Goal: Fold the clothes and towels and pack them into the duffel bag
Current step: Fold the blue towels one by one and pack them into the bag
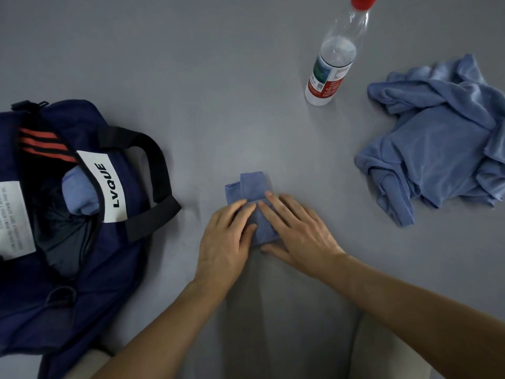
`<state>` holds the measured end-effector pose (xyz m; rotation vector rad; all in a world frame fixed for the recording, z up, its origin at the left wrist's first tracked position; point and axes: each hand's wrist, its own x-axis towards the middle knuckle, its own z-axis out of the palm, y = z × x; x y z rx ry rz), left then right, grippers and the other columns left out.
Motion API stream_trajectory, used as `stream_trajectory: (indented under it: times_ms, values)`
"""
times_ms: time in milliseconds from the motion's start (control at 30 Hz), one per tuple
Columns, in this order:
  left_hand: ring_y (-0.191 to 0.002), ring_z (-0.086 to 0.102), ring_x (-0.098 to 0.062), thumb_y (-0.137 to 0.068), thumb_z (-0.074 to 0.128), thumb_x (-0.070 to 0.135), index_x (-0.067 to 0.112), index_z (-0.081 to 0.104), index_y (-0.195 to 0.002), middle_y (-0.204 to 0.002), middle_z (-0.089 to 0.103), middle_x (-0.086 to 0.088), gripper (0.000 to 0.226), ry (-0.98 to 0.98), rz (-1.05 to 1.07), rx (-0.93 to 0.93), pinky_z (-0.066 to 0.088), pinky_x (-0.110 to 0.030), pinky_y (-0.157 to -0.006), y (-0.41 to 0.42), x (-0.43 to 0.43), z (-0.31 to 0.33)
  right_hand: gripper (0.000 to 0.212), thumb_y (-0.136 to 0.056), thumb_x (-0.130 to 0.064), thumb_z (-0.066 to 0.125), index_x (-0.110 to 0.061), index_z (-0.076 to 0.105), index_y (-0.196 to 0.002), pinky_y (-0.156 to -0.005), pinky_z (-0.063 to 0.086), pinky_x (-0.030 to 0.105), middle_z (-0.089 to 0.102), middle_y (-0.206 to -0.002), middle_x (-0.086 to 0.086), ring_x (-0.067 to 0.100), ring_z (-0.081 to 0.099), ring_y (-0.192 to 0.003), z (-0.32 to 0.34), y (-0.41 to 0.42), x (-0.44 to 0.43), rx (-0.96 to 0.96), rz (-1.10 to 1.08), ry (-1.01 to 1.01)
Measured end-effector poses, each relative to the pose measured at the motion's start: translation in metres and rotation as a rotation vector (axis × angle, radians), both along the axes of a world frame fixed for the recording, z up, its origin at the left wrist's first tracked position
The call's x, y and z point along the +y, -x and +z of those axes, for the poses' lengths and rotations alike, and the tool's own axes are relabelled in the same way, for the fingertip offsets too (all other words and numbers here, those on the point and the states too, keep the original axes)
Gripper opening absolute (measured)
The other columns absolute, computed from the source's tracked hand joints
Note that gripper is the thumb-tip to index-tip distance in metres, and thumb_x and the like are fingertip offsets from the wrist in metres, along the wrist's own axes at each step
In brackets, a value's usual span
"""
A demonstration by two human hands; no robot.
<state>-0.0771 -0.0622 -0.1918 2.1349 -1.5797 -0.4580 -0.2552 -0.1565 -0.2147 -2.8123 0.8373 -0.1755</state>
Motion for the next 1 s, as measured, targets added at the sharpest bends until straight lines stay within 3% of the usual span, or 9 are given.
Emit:
stream_trajectory:
  times_ms: [67, 167, 333, 467, 600, 633, 767, 900, 1000]
  values:
    - [-0.13, 0.051, -0.021, -0.096, 0.053, 0.051, 0.018, 0.05, -0.146, -0.147, 0.051, 0.0, 0.06, -0.049, -0.095, -0.027, 0.046, -0.041, -0.107, -0.008, -0.001, -0.005, 0.092, -0.082, -0.065, 0.061, -0.016, 0.033, -0.154, -0.099, 0.049, 0.047, 0.033, -0.161, 0.009, 0.034, 0.045, -0.137, 0.0, -0.001, -0.003, 0.083, 0.016, 0.001]
    - [-0.137, 0.046, -0.025, -0.083, 0.058, 0.068, 0.015, 0.043, -0.15, -0.151, 0.048, -0.002, 0.087, -0.108, -0.265, -0.098, 0.039, -0.043, -0.113, -0.028, -0.001, -0.016, 0.076, -0.09, -0.059, 0.048, -0.013, 0.042, -0.15, -0.096, 0.05, 0.047, 0.04, -0.157, 0.01, 0.036, 0.047, -0.135, 0.003, -0.011, -0.005, 0.044, -0.015, 0.027]
    - [-0.125, 0.054, -0.02, -0.081, 0.064, 0.06, 0.021, 0.058, -0.138, -0.137, 0.061, 0.005, 0.069, -0.1, -0.257, -0.044, 0.045, -0.039, -0.105, -0.036, -0.015, -0.005, 0.058, -0.082, -0.03, 0.069, -0.008, 0.059, -0.134, -0.094, 0.049, 0.045, 0.054, -0.143, 0.011, 0.034, 0.055, -0.125, 0.012, -0.025, -0.015, -0.025, 0.054, 0.21]
    - [-0.121, 0.052, -0.013, -0.077, 0.059, 0.062, 0.032, 0.058, -0.137, -0.133, 0.059, 0.013, 0.068, -0.217, -0.188, 0.089, 0.044, -0.034, -0.103, -0.034, -0.022, 0.013, 0.04, -0.081, -0.021, 0.062, -0.011, 0.066, -0.119, -0.084, 0.05, 0.043, 0.066, -0.118, 0.005, 0.031, 0.061, -0.106, 0.015, -0.028, -0.02, -0.142, 0.064, 0.218]
    - [-0.123, 0.053, -0.006, -0.067, 0.07, 0.07, 0.031, 0.043, -0.146, -0.14, 0.051, 0.013, 0.092, -0.267, 0.342, 0.519, 0.046, -0.028, -0.101, -0.02, -0.01, 0.022, 0.05, -0.071, -0.03, 0.067, -0.011, 0.067, -0.117, -0.075, 0.054, 0.041, 0.07, -0.097, 0.006, 0.032, 0.062, -0.093, 0.029, -0.039, -0.029, -0.158, -0.142, -0.229]
    - [-0.12, 0.059, -0.007, -0.07, 0.075, 0.062, 0.033, 0.047, -0.141, -0.137, 0.058, 0.009, 0.082, -0.26, 0.426, 0.682, 0.048, -0.026, -0.099, -0.016, -0.009, 0.024, 0.053, -0.074, -0.033, 0.069, -0.015, 0.064, -0.124, -0.076, 0.052, 0.038, 0.069, -0.096, 0.004, 0.029, 0.061, -0.093, 0.035, -0.041, -0.032, -0.144, -0.216, -0.401]
    - [-0.105, 0.068, 0.001, -0.097, 0.065, 0.014, 0.02, 0.06, -0.132, -0.12, 0.072, 0.001, 0.036, -0.21, 0.407, 0.975, 0.05, -0.012, -0.085, -0.014, -0.019, 0.064, 0.05, -0.076, -0.041, 0.079, -0.022, 0.059, -0.118, -0.078, 0.053, 0.033, 0.069, -0.098, -0.002, 0.022, 0.065, -0.09, 0.066, -0.049, -0.038, -0.278, -0.407, -0.957]
    - [-0.118, 0.066, -0.021, -0.089, 0.074, 0.033, 0.013, 0.062, -0.131, -0.123, 0.071, -0.006, 0.048, -0.181, 0.411, 1.151, 0.052, -0.034, -0.101, -0.041, -0.037, 0.124, 0.04, -0.082, -0.035, 0.079, -0.014, 0.065, -0.113, -0.089, 0.056, 0.037, 0.074, -0.105, 0.008, 0.024, 0.07, -0.102, 0.123, -0.068, -0.051, -0.445, -0.406, -1.291]
    - [-0.116, 0.067, -0.024, -0.092, 0.07, 0.031, 0.01, 0.061, -0.131, -0.123, 0.071, -0.01, 0.045, -0.174, 0.371, 1.174, 0.056, -0.032, -0.095, -0.07, -0.051, 0.188, 0.048, -0.083, -0.046, 0.073, -0.02, 0.065, -0.123, -0.102, 0.05, 0.042, 0.073, -0.116, -0.002, 0.016, 0.066, -0.113, 0.184, -0.093, -0.064, -0.423, -0.315, -1.39]
